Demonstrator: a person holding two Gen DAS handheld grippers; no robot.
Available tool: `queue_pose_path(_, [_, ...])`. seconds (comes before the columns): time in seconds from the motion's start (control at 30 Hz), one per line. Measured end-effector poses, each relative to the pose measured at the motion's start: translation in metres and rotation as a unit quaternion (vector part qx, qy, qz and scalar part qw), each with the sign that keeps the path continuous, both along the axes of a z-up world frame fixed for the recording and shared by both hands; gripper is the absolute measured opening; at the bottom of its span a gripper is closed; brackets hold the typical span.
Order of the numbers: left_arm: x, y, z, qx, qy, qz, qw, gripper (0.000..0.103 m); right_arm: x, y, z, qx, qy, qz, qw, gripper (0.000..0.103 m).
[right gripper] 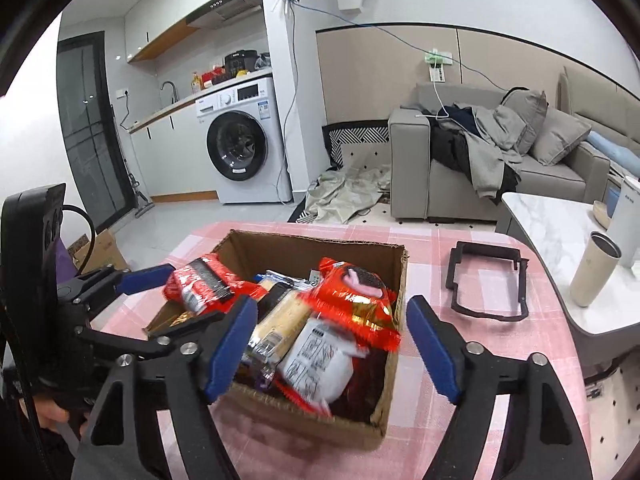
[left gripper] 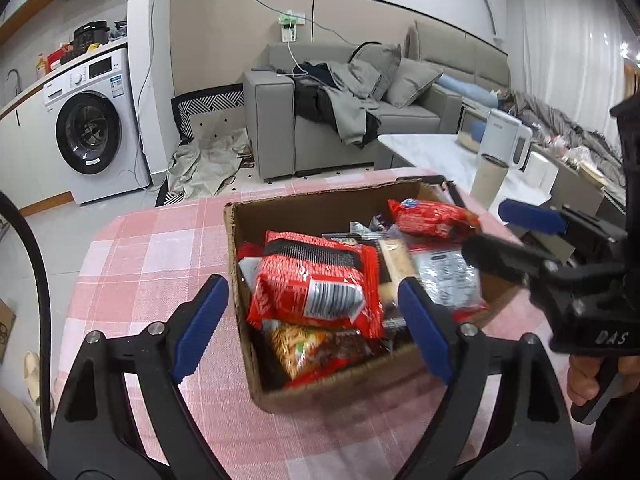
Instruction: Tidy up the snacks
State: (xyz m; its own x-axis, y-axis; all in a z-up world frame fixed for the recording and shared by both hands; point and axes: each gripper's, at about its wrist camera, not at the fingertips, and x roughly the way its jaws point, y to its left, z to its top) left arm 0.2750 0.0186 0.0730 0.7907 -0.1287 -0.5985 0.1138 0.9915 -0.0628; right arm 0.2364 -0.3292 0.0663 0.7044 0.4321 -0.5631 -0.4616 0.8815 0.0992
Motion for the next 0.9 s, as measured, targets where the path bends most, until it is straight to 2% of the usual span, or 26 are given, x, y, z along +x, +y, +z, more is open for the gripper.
queue_pose_path(0.03, [-0.004, 0.000, 0.003, -0.001, -0.001, 0.001, 1.0000, 0.089, -0.003, -0.002, 0.001, 0.002, 0.001, 0.004, 1.000, 0.090])
queue_pose_path(0.07, [-0.010, 0.001, 0.005, -0.002, -0.003, 0.004, 1.0000, 0.095, -0.008, -0.004, 0.003, 0.006, -0.001, 0.006, 1.000, 0.095])
queue_pose_path(0.13, [-0.024, 0.004, 0.010, -0.001, -0.016, 0.008, 0.9998, 0.102, -0.018, -0.008, 0.005, 0.008, -0.009, 0.008, 1.000, 0.101])
queue_pose_path(0.3, [-0.055, 0.005, 0.015, 0.005, -0.034, 0.015, 0.9993, 0.102, -0.043, -0.013, 0.009, 0.007, -0.022, 0.008, 1.000, 0.102])
queue_pose_path(0.43, [-0.080, 0.006, 0.016, 0.008, -0.051, 0.020, 0.9985, 0.102, -0.058, -0.021, 0.007, 0.034, -0.017, 0.016, 0.999, 0.103])
queue_pose_path(0.6, [-0.110, 0.010, 0.013, 0.002, -0.075, 0.029, 0.9967, 0.102, -0.081, -0.029, 0.003, 0.055, -0.036, 0.019, 0.998, 0.103])
queue_pose_path(0.9, [-0.136, 0.013, -0.007, 0.011, -0.076, 0.041, 0.9962, 0.102, -0.108, -0.042, -0.011, 0.081, -0.057, 0.024, 0.995, 0.103])
